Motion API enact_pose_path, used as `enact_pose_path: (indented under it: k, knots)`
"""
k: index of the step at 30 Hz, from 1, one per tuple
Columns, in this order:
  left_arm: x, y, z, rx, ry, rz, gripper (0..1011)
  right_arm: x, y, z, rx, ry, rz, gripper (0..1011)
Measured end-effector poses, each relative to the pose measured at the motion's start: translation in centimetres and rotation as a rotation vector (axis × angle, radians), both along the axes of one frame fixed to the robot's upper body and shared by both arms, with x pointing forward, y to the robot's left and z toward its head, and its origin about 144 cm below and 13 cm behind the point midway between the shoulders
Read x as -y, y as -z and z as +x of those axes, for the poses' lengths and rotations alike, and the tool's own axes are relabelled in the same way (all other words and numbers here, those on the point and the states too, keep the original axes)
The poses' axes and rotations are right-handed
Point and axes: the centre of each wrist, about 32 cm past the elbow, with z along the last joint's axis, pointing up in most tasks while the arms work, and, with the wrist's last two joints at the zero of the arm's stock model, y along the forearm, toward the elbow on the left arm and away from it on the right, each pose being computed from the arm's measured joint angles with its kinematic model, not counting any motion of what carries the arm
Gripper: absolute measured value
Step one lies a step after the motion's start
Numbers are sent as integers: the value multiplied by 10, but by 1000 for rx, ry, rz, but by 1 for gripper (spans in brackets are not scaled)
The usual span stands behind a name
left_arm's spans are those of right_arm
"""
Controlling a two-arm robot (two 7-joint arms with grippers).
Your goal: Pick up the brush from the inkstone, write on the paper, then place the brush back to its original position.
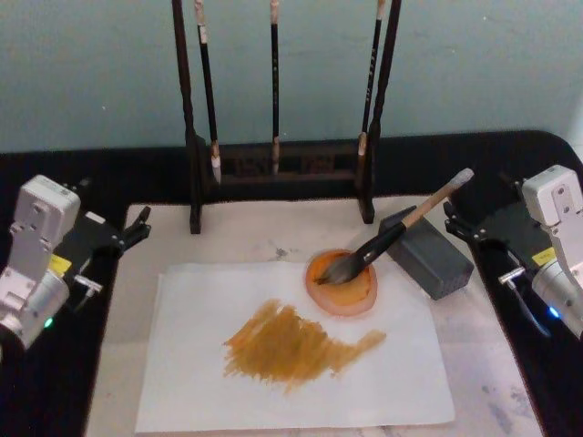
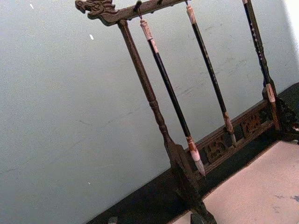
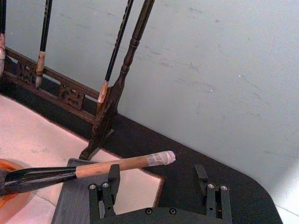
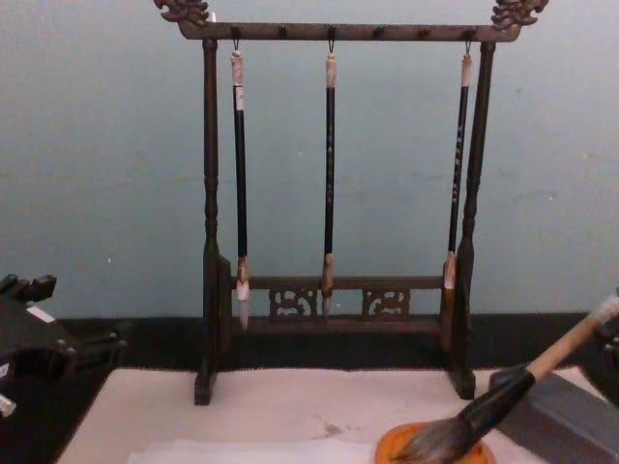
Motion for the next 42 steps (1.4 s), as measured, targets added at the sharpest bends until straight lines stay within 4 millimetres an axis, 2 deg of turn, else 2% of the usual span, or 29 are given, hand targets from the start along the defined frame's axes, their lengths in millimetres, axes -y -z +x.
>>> enact_pose_path:
  k: [42]
  knots:
    - [0,0,0,0,0,0,1010,0,0,0,0,0,0,1000]
